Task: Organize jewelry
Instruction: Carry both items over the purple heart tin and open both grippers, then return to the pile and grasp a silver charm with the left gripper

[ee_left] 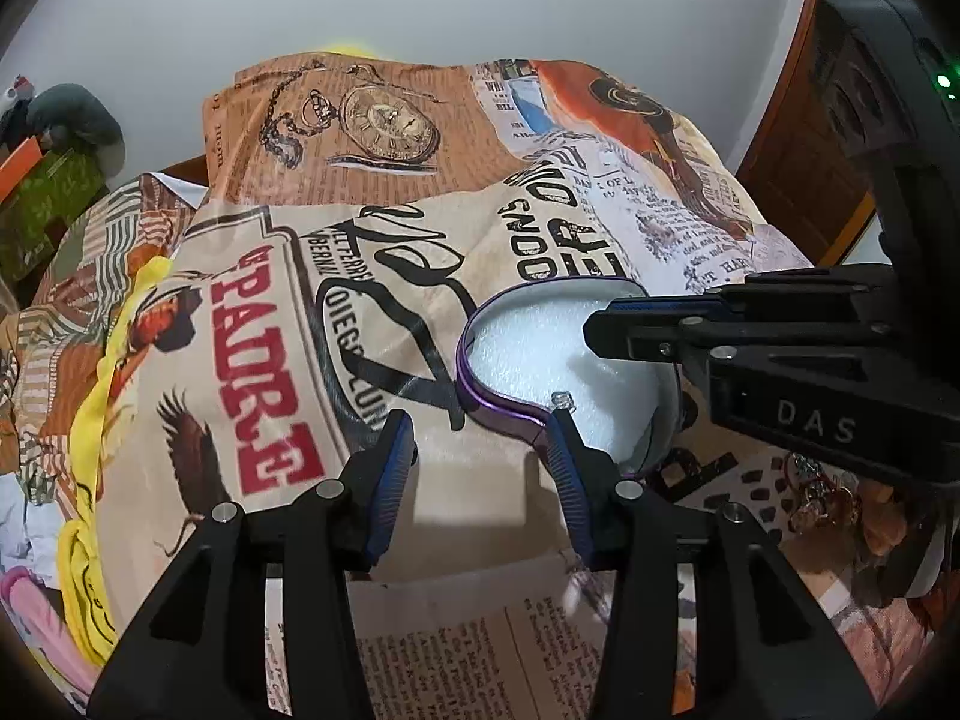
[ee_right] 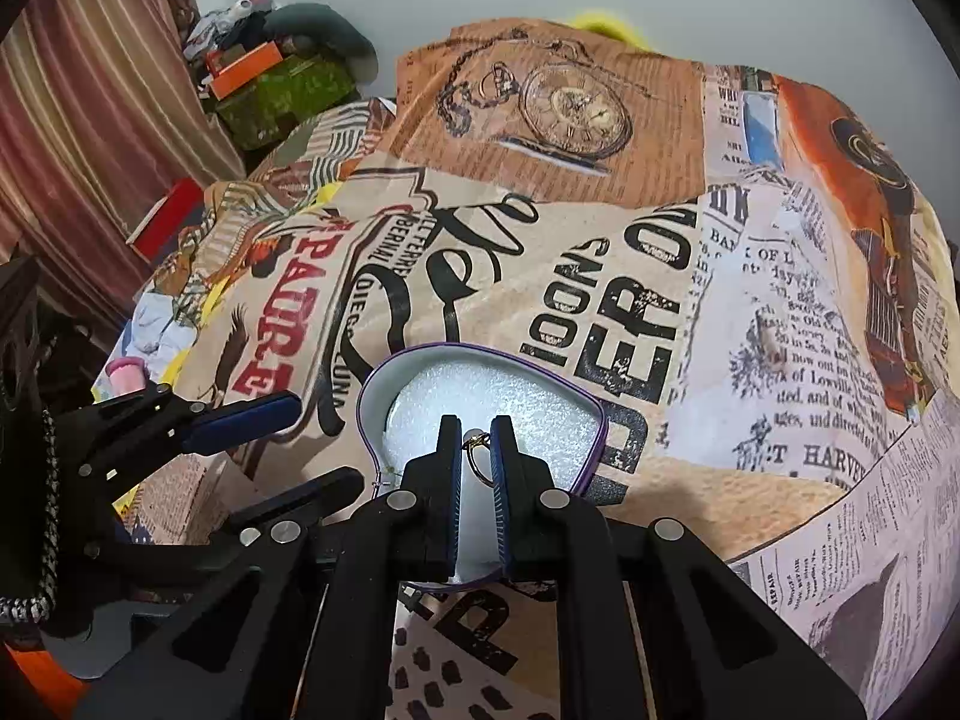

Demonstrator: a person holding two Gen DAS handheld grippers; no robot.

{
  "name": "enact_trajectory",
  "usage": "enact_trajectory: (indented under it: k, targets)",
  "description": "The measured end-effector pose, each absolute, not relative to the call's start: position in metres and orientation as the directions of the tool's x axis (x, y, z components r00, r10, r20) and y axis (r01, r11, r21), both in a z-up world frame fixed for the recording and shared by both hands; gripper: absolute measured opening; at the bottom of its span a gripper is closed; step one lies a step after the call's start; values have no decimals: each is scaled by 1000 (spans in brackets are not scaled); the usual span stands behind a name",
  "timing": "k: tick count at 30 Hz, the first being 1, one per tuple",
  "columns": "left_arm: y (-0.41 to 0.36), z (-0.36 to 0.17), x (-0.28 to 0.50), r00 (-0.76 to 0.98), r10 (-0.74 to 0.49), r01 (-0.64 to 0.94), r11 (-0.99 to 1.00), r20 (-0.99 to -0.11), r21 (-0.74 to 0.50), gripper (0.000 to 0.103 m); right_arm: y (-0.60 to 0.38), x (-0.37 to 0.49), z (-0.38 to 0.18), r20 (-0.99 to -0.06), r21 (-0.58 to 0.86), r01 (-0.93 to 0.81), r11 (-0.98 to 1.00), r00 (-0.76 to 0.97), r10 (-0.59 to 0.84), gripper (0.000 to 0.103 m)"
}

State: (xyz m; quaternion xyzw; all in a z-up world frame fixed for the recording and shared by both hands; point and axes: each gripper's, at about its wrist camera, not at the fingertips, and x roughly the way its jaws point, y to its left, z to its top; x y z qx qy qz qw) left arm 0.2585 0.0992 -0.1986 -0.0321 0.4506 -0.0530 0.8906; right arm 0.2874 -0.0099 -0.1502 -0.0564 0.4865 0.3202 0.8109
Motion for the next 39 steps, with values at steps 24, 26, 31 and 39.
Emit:
enact_trajectory:
  k: [24,26,31,39]
  targets:
    - [90,-184,234,589,-146,71,989,-794,-130,48,-50,250,-118,-817,126,-555,822,412,403,38]
    - [85,-179,230,593,-150,78,989,-791,-129,48,-58,245,-112,-808,117,-549,827,432,401,38]
    - [72,-167,223,605,-156,95,988,-781,-123,48,-85,229,-100,-780,107,-531,841,479,402,38]
    - [44,-160,215,598,-192,131,981,-778,-141,48,-129,208,-97,-770,113,-494,862,506,390,39]
